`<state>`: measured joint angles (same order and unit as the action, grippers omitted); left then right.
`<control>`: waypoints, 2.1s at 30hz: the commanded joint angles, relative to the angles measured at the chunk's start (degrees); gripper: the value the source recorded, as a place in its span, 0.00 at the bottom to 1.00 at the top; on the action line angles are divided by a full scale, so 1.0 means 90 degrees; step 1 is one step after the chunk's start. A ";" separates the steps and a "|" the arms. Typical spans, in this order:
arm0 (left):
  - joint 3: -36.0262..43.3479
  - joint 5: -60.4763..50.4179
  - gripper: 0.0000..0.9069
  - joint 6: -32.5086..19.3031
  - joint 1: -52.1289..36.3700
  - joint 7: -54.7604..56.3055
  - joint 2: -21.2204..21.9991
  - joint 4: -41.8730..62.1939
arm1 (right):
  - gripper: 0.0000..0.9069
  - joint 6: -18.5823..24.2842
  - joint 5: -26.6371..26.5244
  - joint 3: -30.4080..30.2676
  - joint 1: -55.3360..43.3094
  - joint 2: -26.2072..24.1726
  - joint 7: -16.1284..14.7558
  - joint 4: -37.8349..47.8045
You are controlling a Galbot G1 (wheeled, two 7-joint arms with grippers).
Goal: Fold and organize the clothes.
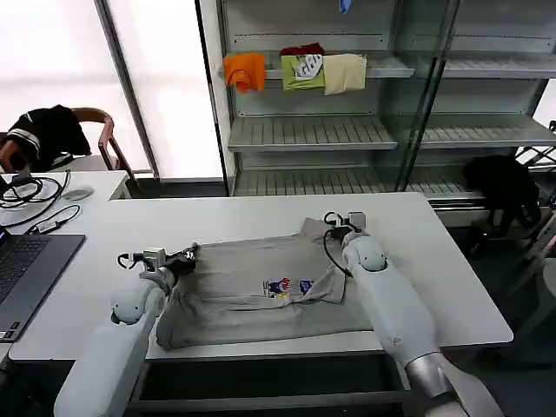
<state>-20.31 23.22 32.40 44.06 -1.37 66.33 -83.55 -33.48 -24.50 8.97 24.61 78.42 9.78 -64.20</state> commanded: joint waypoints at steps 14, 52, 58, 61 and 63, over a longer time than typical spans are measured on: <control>-0.0302 0.0034 0.01 -0.0197 0.0830 0.0009 -0.0209 -0.1773 | 0.00 0.0039 -0.0426 0.0498 0.1445 -0.0641 0.0098 -0.3582; -0.0710 -0.0547 0.01 -0.0371 0.3136 -0.0203 -0.0139 -0.2910 | 0.00 0.0412 -0.0091 0.1506 0.5215 -0.0815 0.0605 -0.5258; -0.0702 -0.0613 0.01 -0.0369 0.3099 -0.0242 -0.0112 -0.2798 | 0.00 0.0583 0.0187 0.1408 0.5280 -0.0746 0.0646 -0.5055; -0.0706 -0.0632 0.01 -0.0379 0.3089 -0.0258 -0.0112 -0.2786 | 0.00 0.0666 0.0388 0.1324 0.5283 -0.0708 0.0630 -0.5009; -0.0700 -0.0678 0.03 -0.0373 0.3064 -0.0242 -0.0092 -0.2795 | 0.00 0.0727 0.0497 0.1301 0.5267 -0.0661 0.0632 -0.4948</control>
<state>-26.60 17.86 29.05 70.80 -3.53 65.23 -108.75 -28.26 -23.26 20.81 69.10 72.04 15.28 -109.58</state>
